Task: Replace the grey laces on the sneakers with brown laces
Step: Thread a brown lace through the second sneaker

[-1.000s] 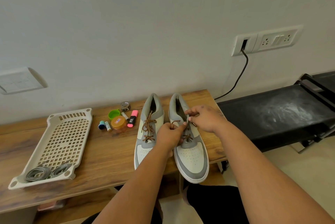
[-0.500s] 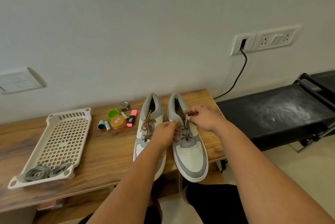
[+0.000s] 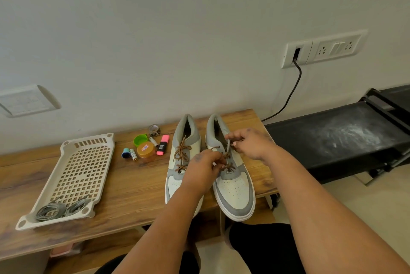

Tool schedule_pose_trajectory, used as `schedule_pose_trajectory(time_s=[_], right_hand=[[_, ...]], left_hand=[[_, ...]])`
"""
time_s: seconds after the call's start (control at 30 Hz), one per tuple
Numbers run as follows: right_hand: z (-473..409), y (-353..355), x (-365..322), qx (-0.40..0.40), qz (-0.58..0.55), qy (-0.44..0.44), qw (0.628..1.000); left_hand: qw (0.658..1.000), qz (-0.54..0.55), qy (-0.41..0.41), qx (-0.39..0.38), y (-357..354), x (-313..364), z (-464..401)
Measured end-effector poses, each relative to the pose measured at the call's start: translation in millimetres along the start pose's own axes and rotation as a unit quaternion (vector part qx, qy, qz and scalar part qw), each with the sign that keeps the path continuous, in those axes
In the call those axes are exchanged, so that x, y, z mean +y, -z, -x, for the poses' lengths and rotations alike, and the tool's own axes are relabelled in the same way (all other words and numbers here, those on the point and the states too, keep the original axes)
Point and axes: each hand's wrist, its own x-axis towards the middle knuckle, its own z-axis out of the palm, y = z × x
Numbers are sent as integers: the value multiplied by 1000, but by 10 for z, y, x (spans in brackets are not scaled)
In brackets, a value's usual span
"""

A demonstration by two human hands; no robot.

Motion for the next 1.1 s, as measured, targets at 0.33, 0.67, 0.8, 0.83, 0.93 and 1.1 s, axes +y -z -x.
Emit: schedule_pose_trajectory(time_s=[0.33, 0.67, 0.8, 0.83, 0.93, 1.1], right_hand=[[26, -37, 25, 4, -23, 1, 1000], [19, -41, 63, 10, -33, 2, 999], [4, -52, 100, 14, -45, -2, 999], [-2, -52, 108, 13, -48, -2, 999], [-22, -53, 122, 10, -38, 11, 999], [-97, -145, 155, 22, 0, 46, 999]], left_hand=[[985, -95, -128, -66, -44, -13, -44], [991, -36, -126, -12, 2, -127, 9], [987, -49, -149, -16, -19, -94, -11], [985, -60, -159, -21, -33, -94, -13], [980, -101, -166, -39, -60, -74, -20], [978, -103, -161, -86, 68, -14, -28]])
